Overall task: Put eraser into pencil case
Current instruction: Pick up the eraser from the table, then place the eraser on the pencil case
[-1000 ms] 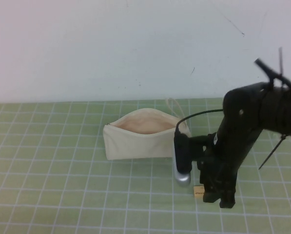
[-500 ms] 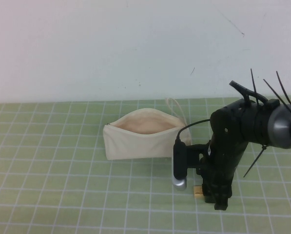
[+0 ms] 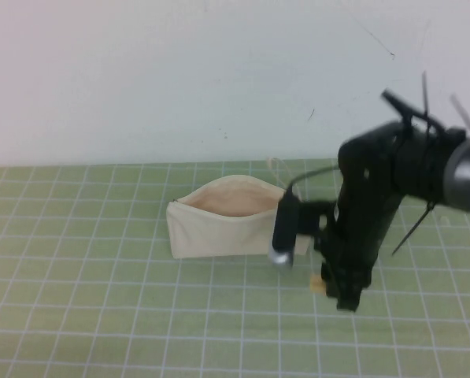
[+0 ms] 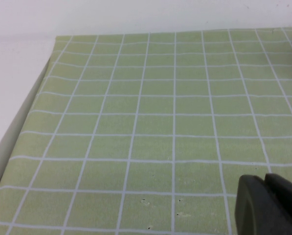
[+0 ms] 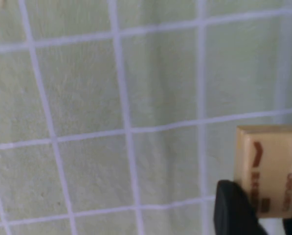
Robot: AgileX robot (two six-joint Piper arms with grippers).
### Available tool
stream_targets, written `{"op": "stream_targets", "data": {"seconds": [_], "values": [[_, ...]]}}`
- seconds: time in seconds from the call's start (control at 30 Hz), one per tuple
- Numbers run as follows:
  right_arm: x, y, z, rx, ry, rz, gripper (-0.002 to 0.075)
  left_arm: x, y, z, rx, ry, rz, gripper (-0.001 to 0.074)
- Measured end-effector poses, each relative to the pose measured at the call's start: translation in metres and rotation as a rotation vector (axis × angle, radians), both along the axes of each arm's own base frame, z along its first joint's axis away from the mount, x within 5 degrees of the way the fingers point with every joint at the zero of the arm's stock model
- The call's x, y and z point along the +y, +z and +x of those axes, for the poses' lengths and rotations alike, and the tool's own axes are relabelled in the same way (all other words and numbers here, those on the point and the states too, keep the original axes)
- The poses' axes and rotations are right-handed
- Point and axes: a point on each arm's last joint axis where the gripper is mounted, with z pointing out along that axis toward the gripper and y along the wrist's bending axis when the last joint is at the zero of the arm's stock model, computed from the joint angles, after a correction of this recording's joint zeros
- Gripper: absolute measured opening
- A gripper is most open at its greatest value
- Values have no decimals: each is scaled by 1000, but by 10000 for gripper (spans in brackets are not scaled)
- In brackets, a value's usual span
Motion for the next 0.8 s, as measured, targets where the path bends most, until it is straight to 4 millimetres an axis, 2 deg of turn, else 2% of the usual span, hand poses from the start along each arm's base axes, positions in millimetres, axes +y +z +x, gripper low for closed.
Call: {"op": "stream_targets", "data": {"seconds": [0.2,0.3,0.4,0.53,0.8], "values": [[10,81,5,-129,-33,167,202,0,0,0,0,0,0,-2],[19,113,13,-224,-41,287,202,0,0,0,0,0,0,-2],[28,131,23,-315,-54,381,202,0,0,0,0,0,0,-1],[38,124,39,-365,-70,423,202,0,0,0,0,0,0,-2],[52,63,63,-314,-77,382,202,0,0,0,0,0,0,-1]]}}
